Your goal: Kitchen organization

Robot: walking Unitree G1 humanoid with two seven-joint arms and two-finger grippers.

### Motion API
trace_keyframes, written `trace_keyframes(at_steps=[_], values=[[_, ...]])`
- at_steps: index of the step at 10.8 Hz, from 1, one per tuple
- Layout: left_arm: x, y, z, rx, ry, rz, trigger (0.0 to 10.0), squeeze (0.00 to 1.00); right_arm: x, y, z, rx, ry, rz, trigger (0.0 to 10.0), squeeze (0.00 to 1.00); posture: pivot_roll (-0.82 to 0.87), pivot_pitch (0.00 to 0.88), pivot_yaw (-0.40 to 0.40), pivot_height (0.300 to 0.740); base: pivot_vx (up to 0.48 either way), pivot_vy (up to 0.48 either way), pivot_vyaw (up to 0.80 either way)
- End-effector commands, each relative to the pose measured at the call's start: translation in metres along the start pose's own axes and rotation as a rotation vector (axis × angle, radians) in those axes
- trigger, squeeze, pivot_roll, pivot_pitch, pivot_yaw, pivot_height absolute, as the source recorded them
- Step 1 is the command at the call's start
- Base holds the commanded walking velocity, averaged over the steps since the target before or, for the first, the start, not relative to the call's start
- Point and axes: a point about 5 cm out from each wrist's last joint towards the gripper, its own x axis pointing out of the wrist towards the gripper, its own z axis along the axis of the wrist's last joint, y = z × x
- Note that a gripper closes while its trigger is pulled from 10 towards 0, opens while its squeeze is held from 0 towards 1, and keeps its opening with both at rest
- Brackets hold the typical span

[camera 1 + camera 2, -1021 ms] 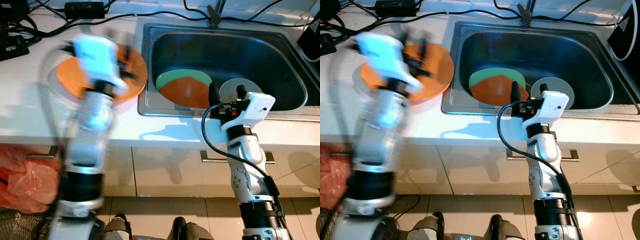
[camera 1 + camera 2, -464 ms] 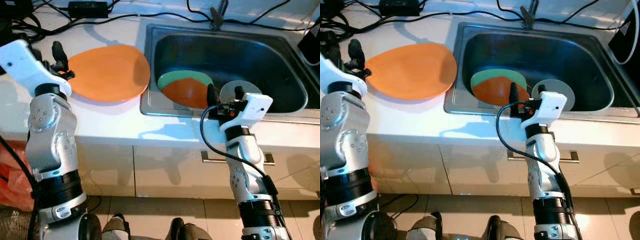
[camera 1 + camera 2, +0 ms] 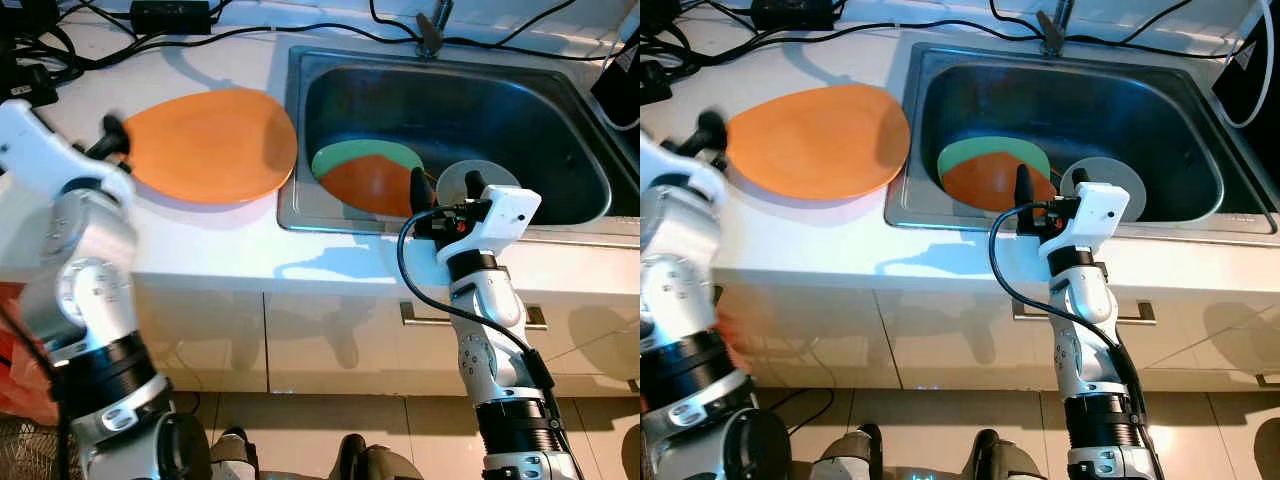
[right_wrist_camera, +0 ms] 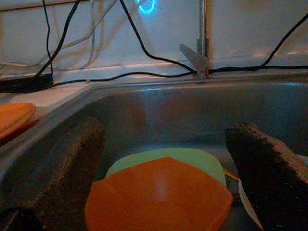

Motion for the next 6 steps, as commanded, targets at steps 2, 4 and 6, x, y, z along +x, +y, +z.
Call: trace_keyframes(at_steps=[2, 4, 6], values=[[-0.003, -0.004, 0.002, -0.023, 0.035, 0.01, 10.0, 0.0, -0.004, -0.002, -0.011, -0.002, 0.057, -0.008, 10.0, 0.0, 0.19, 0.205, -0.074, 0.74, 0.0, 0.0, 0.0], [-0.002, -0.011, -0.002, -0.096, 0.108, -0.035, 10.0, 0.0, -0.004, -0.002, -0.011, 0.001, 0.055, -0.006, 10.0, 0.0, 0.18, 0.203, -0.071, 0.74, 0.0, 0.0, 0.0], [-0.002, -0.014, -0.002, -0.127, 0.141, -0.036, 10.0, 0.0, -0.004, -0.002, -0.011, 0.002, 0.055, -0.006, 10.0, 0.0, 0.18, 0.203, -0.07, 0.74, 0.0, 0.0, 0.0]])
